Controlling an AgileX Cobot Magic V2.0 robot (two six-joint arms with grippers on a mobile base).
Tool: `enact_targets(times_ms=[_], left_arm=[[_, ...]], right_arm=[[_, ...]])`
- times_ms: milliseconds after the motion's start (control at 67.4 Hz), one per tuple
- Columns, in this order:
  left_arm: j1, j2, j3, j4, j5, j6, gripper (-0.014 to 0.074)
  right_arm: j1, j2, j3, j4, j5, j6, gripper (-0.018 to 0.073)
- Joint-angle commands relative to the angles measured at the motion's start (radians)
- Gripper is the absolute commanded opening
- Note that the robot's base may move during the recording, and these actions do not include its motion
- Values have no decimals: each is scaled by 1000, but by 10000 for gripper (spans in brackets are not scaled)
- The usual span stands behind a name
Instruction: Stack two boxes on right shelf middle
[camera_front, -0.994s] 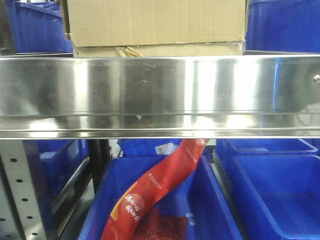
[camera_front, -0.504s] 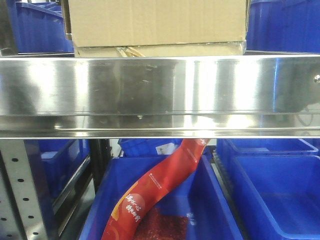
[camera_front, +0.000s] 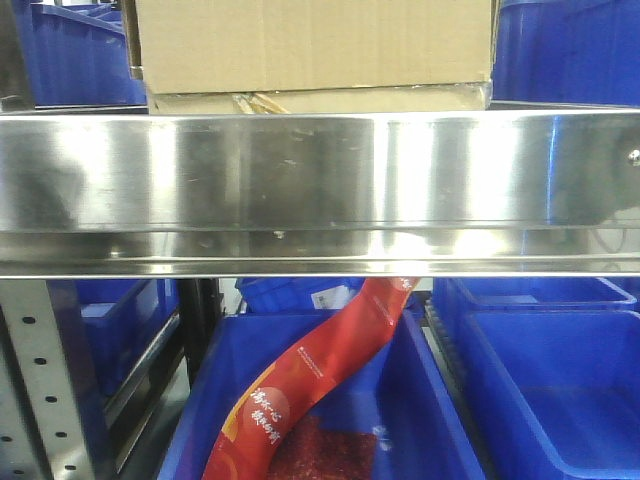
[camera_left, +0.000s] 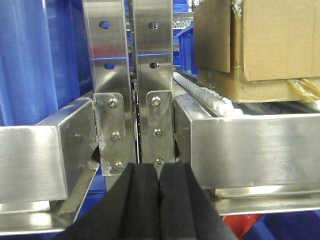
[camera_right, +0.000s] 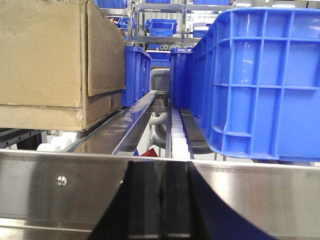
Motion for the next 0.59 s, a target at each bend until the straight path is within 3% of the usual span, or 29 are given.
enact_targets(times_ms=[0, 579], left_arm=[[-5, -6, -1, 5, -16, 1, -111], [-5, -6, -1, 5, -16, 1, -111]], right_arm=[[-6, -3, 0, -1, -23, 0, -168], [-6, -3, 0, -1, -23, 0, -168]])
